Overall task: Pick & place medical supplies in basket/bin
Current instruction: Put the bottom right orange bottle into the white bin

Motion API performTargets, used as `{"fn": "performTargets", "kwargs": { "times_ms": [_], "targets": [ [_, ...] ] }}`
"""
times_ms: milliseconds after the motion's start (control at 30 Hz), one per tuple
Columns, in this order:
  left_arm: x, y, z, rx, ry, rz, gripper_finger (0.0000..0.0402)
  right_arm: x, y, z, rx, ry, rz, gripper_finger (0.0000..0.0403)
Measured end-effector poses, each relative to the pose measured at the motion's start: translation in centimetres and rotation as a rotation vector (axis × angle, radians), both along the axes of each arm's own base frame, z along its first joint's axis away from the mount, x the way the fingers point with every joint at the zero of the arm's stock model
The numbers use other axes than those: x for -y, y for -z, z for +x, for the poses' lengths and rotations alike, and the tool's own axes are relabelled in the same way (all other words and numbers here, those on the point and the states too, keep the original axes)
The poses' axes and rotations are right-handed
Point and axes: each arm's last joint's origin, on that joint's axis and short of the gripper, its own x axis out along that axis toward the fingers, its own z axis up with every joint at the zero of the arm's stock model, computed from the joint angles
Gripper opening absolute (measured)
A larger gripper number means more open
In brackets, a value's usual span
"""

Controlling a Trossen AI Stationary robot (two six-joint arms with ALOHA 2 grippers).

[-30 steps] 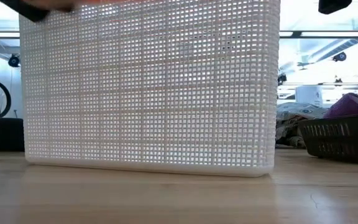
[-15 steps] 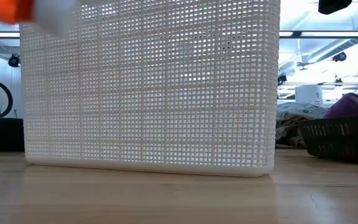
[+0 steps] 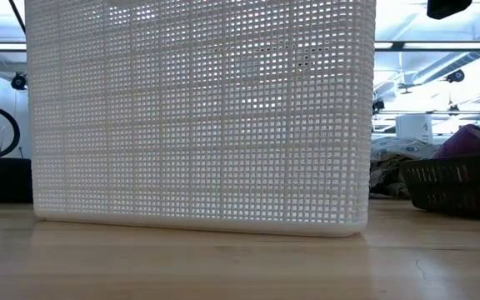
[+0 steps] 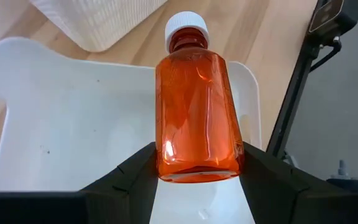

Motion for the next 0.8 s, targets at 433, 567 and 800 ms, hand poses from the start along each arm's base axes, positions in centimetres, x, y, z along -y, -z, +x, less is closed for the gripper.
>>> {"fn": "performTargets", "kwargs": {
  "times_ms": [433, 567, 800],
  "targets": [
    [0.2, 1.9, -0.9, -0.036, -0.026, -0.066, 0.0203, 0.0, 0.0, 0.0, 0.000, 0.000, 0.000, 0.0008],
    [0.1, 2.8, -1.0, -0.048, -0.039, -0.097, 0.0203, 0.0, 0.0, 0.0, 0.000, 0.000, 0.000, 0.0008],
    [-0.1, 4.1, -1.3, -0.112, -0.058, -0.139, 0.0203, 0.0, 0.0, 0.0, 0.000, 0.000, 0.000, 0.0008]
  ]
}}
